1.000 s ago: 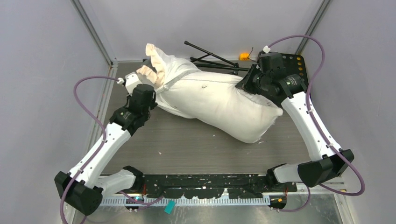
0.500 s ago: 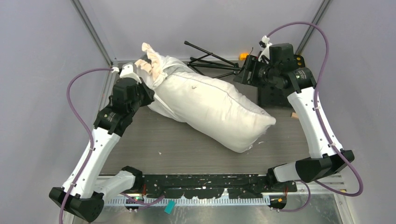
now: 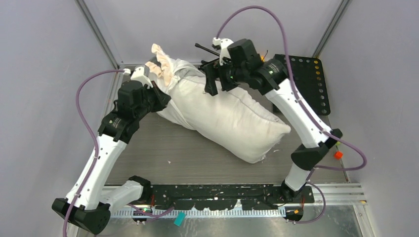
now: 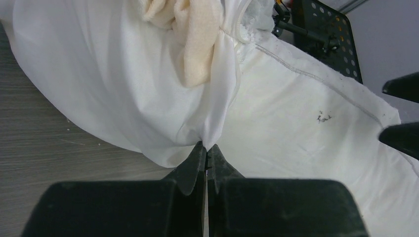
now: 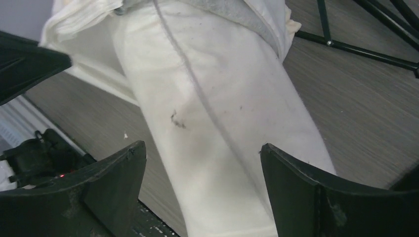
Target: Remove the pillowcase from the pillow
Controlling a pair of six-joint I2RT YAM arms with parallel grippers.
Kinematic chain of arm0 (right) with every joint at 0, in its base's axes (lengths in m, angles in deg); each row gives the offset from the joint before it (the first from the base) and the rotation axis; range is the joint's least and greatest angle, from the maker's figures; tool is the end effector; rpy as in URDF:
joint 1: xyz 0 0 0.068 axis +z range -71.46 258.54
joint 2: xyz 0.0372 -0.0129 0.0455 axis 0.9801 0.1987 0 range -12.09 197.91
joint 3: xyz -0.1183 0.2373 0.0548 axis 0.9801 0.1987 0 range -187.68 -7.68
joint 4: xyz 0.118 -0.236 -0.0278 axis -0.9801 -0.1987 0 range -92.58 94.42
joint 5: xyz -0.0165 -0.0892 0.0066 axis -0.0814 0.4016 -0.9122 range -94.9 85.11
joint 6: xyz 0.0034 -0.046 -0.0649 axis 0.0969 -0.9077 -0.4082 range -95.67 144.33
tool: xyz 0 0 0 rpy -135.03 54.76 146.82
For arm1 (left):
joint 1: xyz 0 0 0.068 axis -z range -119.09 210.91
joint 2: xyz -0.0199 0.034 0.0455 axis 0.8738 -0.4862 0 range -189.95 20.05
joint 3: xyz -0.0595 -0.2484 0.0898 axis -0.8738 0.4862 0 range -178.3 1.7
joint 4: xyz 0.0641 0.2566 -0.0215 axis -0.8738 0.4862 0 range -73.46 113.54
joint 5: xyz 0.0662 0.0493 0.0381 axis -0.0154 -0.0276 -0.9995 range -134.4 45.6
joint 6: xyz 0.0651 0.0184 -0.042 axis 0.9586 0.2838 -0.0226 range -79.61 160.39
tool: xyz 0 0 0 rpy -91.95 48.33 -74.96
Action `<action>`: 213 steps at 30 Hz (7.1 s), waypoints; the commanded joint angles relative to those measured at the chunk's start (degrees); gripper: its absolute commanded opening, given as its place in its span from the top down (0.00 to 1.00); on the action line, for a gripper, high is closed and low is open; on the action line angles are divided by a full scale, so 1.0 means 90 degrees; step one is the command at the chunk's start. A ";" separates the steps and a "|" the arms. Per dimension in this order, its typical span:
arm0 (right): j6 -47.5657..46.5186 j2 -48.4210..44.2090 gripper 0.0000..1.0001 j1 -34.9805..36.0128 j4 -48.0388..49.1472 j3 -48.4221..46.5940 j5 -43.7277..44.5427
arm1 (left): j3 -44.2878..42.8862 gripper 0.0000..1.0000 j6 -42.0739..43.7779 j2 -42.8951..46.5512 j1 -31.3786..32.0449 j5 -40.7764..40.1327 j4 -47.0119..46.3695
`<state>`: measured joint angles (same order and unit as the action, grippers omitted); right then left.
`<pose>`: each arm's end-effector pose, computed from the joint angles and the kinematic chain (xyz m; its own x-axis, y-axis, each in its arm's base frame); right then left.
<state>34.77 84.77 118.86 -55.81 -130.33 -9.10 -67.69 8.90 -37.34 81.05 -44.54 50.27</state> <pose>0.2765 0.2413 0.4554 -0.5493 -0.2292 -0.8036 -0.6018 0.7757 0.1901 0.2279 -0.0833 0.3918 -0.4751 -0.3820 -0.7927 0.1102 0.8679 -0.4844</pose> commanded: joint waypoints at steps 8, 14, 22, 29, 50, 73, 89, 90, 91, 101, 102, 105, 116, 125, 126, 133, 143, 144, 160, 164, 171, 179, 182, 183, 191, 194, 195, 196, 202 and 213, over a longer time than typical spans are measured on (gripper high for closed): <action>-0.0803 0.1557 0.11 0.0794 -0.0298 -0.0621 0.2281 | -0.0068 1.00 0.0309 0.0219 -0.0040 -0.0305 -0.0006; -0.0366 0.0474 0.48 0.0996 0.0961 0.1245 0.1479 | -0.0544 0.54 0.0922 0.0000 0.0014 -0.1130 0.0406; 0.0065 -0.0341 0.67 0.1121 0.1733 0.2165 0.1425 | -0.1085 0.22 0.2395 -0.0209 0.1091 -0.1633 0.0608; 0.0116 -0.0181 0.76 0.1124 0.1546 0.1884 0.1211 | -0.1008 0.11 0.3160 -0.0295 0.2204 -0.2862 0.0529; 0.0747 -0.1584 1.00 0.1118 0.1419 0.3354 0.1327 | -0.1716 0.49 0.3211 -0.1610 -0.0116 -0.4663 0.0444; 0.0644 -0.3010 0.52 -0.0153 0.0980 0.3856 0.0720 | -0.1057 0.70 0.1088 -0.2101 -0.2209 -0.0384 0.0440; -0.0026 -0.0122 0.12 0.1573 0.0450 0.0948 0.1047 | -0.0784 0.73 0.0555 -0.1588 -0.2209 0.1385 0.0368; -0.0100 0.0102 0.11 0.1647 0.0445 0.0740 0.1149 | -0.0802 0.73 0.0541 -0.1593 -0.2209 0.1421 0.0395; -0.0164 0.0315 0.11 0.1682 0.0453 0.0540 0.1214 | -0.0834 0.73 0.0546 -0.1593 -0.2209 0.1459 0.0422; -0.0756 0.1988 0.09 0.2245 0.1088 -0.0912 0.2870 | -0.0754 0.78 0.0297 -0.1691 -0.2209 0.1998 0.0467; -0.0714 0.2124 0.09 0.2247 0.1104 -0.0988 0.2855 | -0.0755 0.78 0.0278 -0.1682 -0.2209 0.2023 0.0466; -0.0569 0.2448 0.09 0.2257 0.0977 -0.1181 0.2722 | -0.0777 0.78 0.0285 -0.1639 -0.2209 0.2037 0.0474; -0.0166 0.0685 1.00 0.2337 0.1720 0.1207 0.1949 | -0.0833 0.78 0.0431 -0.1788 -0.2208 0.1432 0.0610; 0.0315 -0.1708 1.00 0.1697 0.2109 0.3142 0.1056 | -0.0911 0.76 0.0419 -0.2152 -0.2444 0.0970 0.0621; 0.0397 -0.1901 1.00 0.1540 0.2165 0.3301 0.0911 | -0.0897 0.76 0.0407 -0.2223 -0.2469 0.0972 0.0611; 0.0600 -0.2596 1.00 0.0864 0.2112 0.3525 0.0902 | -0.0714 0.73 0.0329 -0.2736 -0.2511 0.0938 0.0611; 0.1075 -0.2855 1.00 -0.0037 0.2024 0.3178 0.2874 | -0.0524 0.71 0.0235 -0.2593 -0.2511 0.0339 0.0718; 0.1062 -0.2868 1.00 -0.0156 0.2015 0.3113 0.2977 | -0.0544 0.71 0.0251 -0.2577 -0.2506 0.0277 0.0762; 0.0053 -0.2106 1.00 -0.2111 0.1809 0.1125 0.4510 | -0.1930 0.76 0.0324 -0.2476 -0.2521 -0.0286 0.0727; -0.0443 -0.1555 1.00 -0.2156 0.2095 0.0725 0.4799 | -0.3264 0.77 0.0230 -0.2964 -0.2587 -0.0723 0.0928; 0.0126 0.0026 0.29 -0.2158 0.1491 -0.0573 0.2547 | -0.5321 0.70 -0.0099 -0.4151 -0.2621 -0.0510 0.0357; 0.0430 -0.0359 0.09 -0.2156 0.1882 0.0133 0.1600 | -0.4479 0.00 0.0067 -0.3607 -0.2619 0.0516 -0.0069; 0.0373 -0.1167 0.10 -0.2162 0.2449 0.1162 0.1705 | -0.3389 0.00 0.0475 -0.2807 -0.2619 0.0423 -0.0363; 0.0358 -0.1405 0.09 -0.2165 0.2609 0.1492 0.1779 | -0.3060 0.00 0.0617 -0.2511 -0.2621 0.0363 -0.0426; 0.0446 -0.3124 0.10 -0.2156 0.4033 0.4371 0.2936 | -0.0679 0.00 0.1121 -0.0786 -0.2619 -0.0201 -0.0716; 0.0476 -0.3692 0.10 -0.2163 0.4417 0.5478 0.3332 | -0.0060 0.00 0.1131 -0.0470 -0.2619 -0.0018 -0.0653; 0.0539 -0.3865 0.10 -0.2160 0.4479 0.5773 0.3555 | 0.0117 0.00 0.1127 -0.0373 -0.2619 -0.0031 -0.0584; 0.0558 -0.4008 0.10 -0.2168 0.4527 0.6024 0.3884 | 0.0276 0.00 0.1110 -0.0267 -0.2619 -0.0083 -0.0493; 0.0751 -0.4726 0.10 -0.2631 0.4513 0.7364 0.4473 | 0.1591 0.00 0.0256 0.0401 -0.2619 -0.1122 -0.0366; 0.1450 -0.4740 0.07 -0.4105 0.5111 0.8948 0.3164 | 0.3488 0.00 0.0062 0.0494 -0.2619 -0.1259 -0.1599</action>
<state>45.79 41.36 83.82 -16.82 -53.77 22.63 -41.02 9.36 -34.78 57.77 -54.92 45.07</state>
